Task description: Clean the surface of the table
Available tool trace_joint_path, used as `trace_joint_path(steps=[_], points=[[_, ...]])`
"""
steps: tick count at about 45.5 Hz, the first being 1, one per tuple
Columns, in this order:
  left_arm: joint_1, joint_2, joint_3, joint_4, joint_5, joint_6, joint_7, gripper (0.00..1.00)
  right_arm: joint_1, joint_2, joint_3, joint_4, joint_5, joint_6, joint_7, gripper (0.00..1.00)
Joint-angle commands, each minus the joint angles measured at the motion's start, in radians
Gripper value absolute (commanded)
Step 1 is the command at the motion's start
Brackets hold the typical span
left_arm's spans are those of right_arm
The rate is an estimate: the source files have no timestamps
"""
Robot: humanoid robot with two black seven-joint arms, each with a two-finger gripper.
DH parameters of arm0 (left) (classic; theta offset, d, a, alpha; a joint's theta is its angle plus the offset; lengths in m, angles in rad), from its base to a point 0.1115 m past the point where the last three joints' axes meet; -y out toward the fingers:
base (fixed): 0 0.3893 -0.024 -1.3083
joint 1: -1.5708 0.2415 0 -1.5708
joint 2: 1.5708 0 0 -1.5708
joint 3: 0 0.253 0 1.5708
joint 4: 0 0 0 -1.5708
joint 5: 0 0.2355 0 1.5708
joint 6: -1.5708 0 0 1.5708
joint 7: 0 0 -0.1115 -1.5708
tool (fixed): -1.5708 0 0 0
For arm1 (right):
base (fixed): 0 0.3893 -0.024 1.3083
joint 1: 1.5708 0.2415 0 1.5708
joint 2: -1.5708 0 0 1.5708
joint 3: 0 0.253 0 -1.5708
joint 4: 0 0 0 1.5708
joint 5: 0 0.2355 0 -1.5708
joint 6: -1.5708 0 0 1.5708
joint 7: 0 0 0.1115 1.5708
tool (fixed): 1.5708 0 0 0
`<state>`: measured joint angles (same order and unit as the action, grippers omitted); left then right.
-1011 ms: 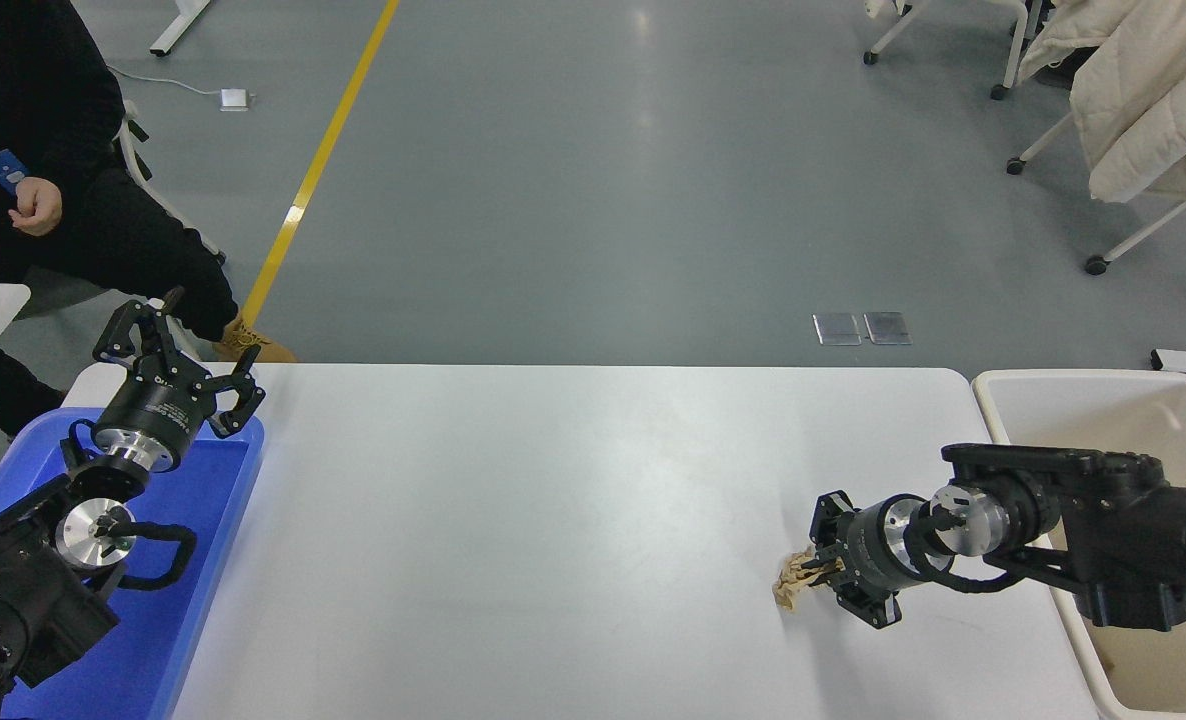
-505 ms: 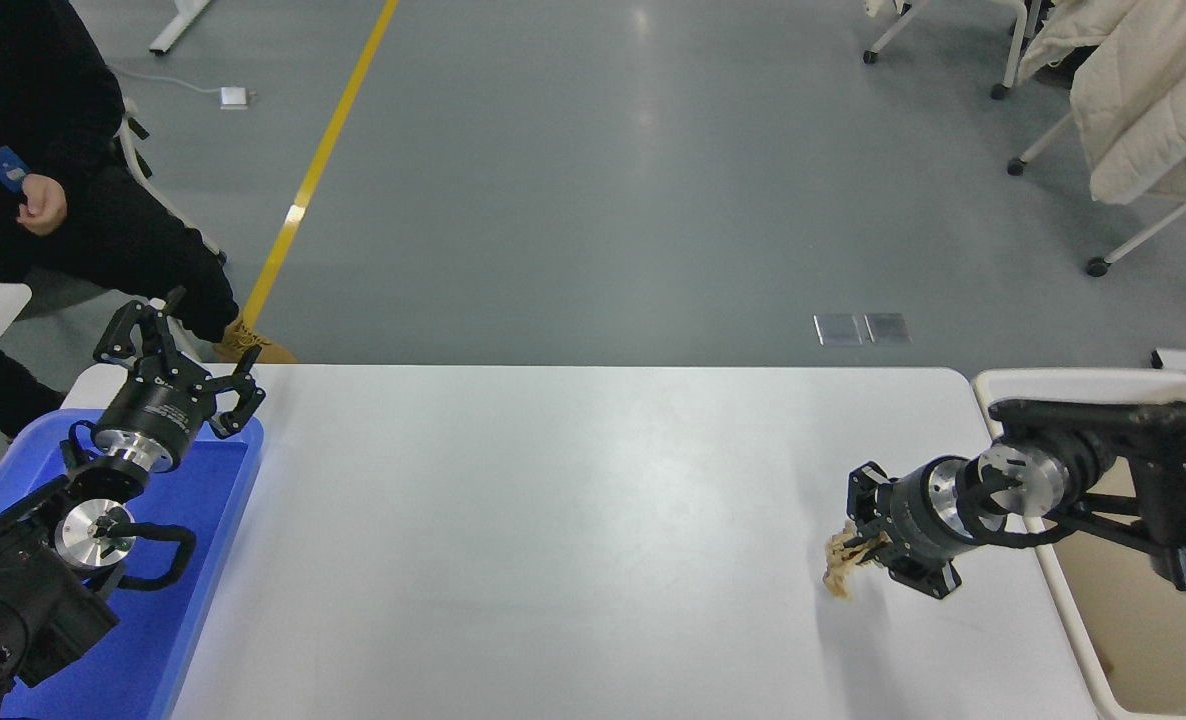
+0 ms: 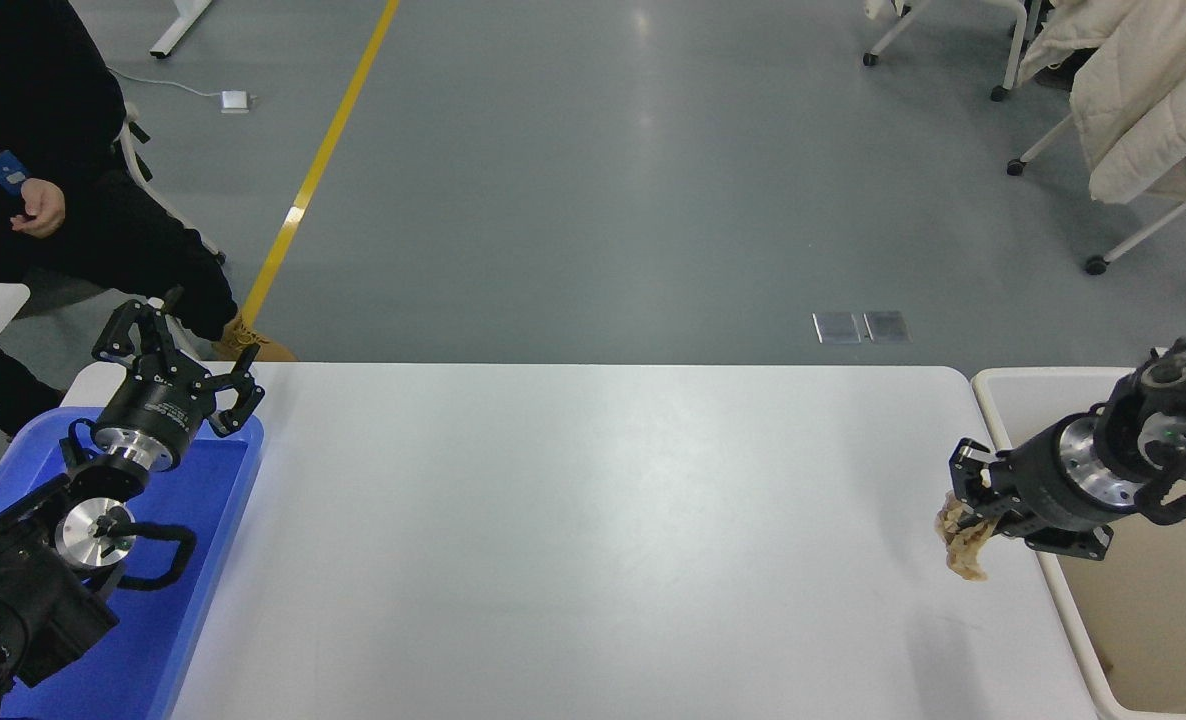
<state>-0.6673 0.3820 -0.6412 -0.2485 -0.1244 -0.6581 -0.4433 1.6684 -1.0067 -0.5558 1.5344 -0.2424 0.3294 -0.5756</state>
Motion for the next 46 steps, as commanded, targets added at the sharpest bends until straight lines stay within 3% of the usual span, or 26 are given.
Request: trace_joint_path(steps=[1,9,24,31,38,46], points=[[0.0,0.0,0.0,0.0,0.0,0.0,0.0,1.0,0.097,-0.21,0.154,-0.008,-0.192,0.396,0.0,0.0],[0.0,0.0,0.0,0.0,0.0,0.0,0.0,1.0,0.11,-0.236,0.3,-0.083,-0.222,0.543,0.0,0.0],[0.0,0.0,0.0,0.0,0.0,0.0,0.0,1.0,0.117,-0.244,0.31,-0.131,-0.236,0.543,0.0,0.0],[0.0,0.0,0.0,0.0,0.0,0.0,0.0,1.0,0.099,-0.231,0.304,-0.261,-0.238,0.542,0.003,0.0],[0.0,0.0,0.0,0.0,0.0,0.0,0.0,1.0,0.013,-0.176,0.318,-0.465,-0.215,0.471,0.026,0.0],[0.0,0.0,0.0,0.0,0.0,0.0,0.0,1.0,-0.176,-0.116,0.376,-0.632,-0.176,0.315,0.097,0.0]])
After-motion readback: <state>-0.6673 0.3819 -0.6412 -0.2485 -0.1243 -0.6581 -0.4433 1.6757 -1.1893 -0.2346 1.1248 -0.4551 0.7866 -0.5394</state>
